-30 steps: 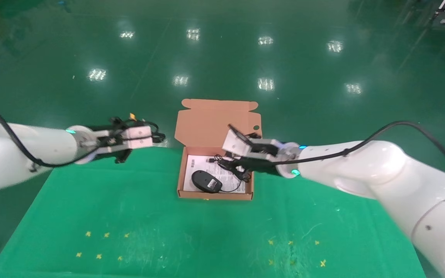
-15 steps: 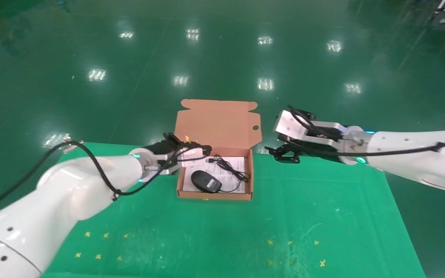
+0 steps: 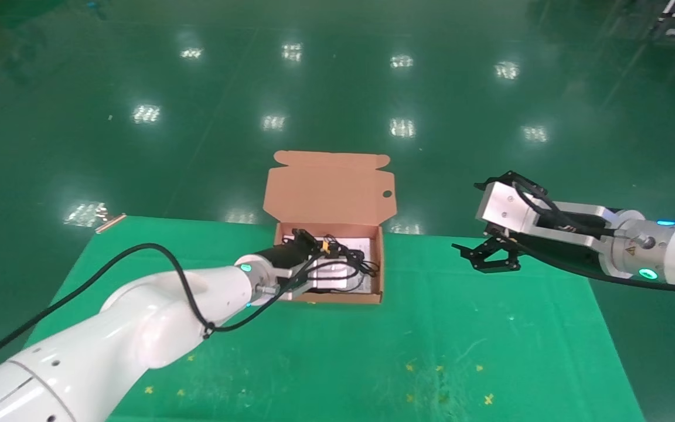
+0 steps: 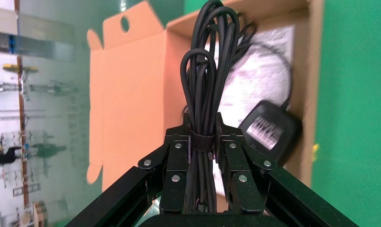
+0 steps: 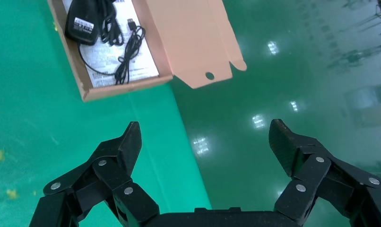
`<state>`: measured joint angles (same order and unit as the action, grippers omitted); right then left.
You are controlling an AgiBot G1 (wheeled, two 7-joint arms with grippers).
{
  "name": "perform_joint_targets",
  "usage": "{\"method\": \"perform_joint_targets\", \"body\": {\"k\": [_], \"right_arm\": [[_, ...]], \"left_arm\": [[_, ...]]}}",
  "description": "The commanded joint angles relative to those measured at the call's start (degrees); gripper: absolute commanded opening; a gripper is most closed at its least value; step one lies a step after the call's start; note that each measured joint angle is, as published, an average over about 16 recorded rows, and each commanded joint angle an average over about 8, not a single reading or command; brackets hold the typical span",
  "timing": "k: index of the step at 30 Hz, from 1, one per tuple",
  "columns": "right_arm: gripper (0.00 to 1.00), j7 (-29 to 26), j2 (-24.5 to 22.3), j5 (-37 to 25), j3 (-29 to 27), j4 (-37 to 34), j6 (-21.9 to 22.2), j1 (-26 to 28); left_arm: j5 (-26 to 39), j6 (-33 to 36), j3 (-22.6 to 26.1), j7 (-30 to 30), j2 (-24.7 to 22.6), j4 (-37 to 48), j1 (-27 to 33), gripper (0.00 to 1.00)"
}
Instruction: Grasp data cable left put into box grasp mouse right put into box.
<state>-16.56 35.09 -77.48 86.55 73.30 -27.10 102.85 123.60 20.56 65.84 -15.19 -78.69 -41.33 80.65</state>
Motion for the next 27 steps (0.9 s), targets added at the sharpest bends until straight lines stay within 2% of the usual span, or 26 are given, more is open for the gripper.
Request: {"method": "perform_joint_targets", "body": {"k": [1,8,9,27], "right_arm": [[1.0,-2.37,-1.61,-2.24,1.01,1.92,-0.77,1.42],[1.0,-7.43,-2.27,-7.24,2.79,3.61,-3.46,4.41],[1.0,-7.6,-2.31,-7.49,2.89,3.73,-3.54,4.54],[1.0,-6.66,-1.8,-6.7,2.62,2.74,-3.67,4.37]], "left_arm": [[-1.87,-1.13,2.45,0.1,-0.05,0.02,0.21,0.02],[-4.58,-2.83,6.99,0.58,-0.12,0.06,0.96,0.9],[-4.73,-2.96,7.22,0.59,-0.14,0.1,1.0,1.0],[-5.96,-2.64,6.23,-0.73,1.74,-2.3,2.08,1.0]]}}
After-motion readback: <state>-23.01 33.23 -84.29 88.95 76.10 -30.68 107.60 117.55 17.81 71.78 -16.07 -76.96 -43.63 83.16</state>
